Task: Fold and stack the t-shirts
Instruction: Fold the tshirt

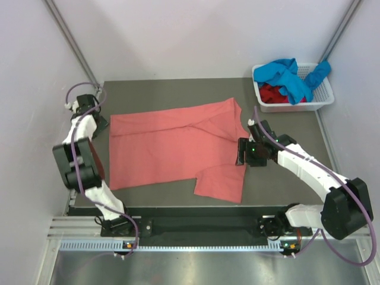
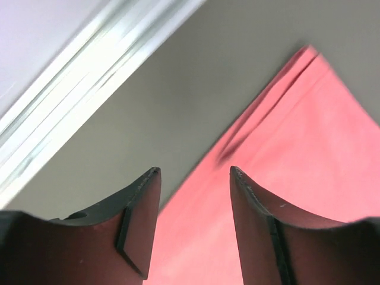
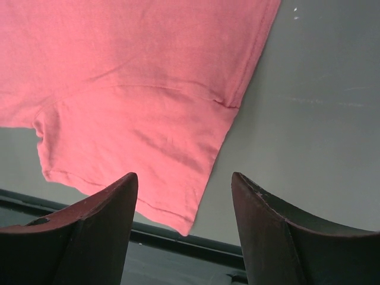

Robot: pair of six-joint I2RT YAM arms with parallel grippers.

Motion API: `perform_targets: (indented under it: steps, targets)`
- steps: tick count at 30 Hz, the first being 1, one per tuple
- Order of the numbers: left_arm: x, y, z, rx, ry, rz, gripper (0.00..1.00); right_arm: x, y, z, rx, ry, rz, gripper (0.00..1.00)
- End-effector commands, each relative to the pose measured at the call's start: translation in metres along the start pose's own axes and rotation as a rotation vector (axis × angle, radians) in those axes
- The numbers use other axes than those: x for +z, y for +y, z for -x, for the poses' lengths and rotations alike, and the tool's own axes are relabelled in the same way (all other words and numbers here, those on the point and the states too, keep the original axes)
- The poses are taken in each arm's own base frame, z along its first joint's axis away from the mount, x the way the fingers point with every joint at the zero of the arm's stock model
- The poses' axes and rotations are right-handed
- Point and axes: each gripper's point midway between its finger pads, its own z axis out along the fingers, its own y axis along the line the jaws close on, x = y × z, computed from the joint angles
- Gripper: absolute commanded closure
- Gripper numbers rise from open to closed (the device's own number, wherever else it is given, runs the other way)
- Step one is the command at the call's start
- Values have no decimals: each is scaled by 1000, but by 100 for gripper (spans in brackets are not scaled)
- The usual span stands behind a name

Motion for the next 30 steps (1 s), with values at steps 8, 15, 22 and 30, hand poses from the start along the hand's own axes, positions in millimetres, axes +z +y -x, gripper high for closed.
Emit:
perform_targets:
  steps: [8,15,22,30]
  targets:
    - [-129,79,-79,-454,-26,122,51,-11,16,-5,-43,-45,144,35]
    - [-143,105,-131,-612,32,202,56,3,14,-24,-52,-2,175,34]
    - [-143,122,-179,-669,155,315,64,17,18,-26,-89,43,196,34]
    - [-131,132,-207,-693,188,371,52,12,23,-25,-85,86,203,34]
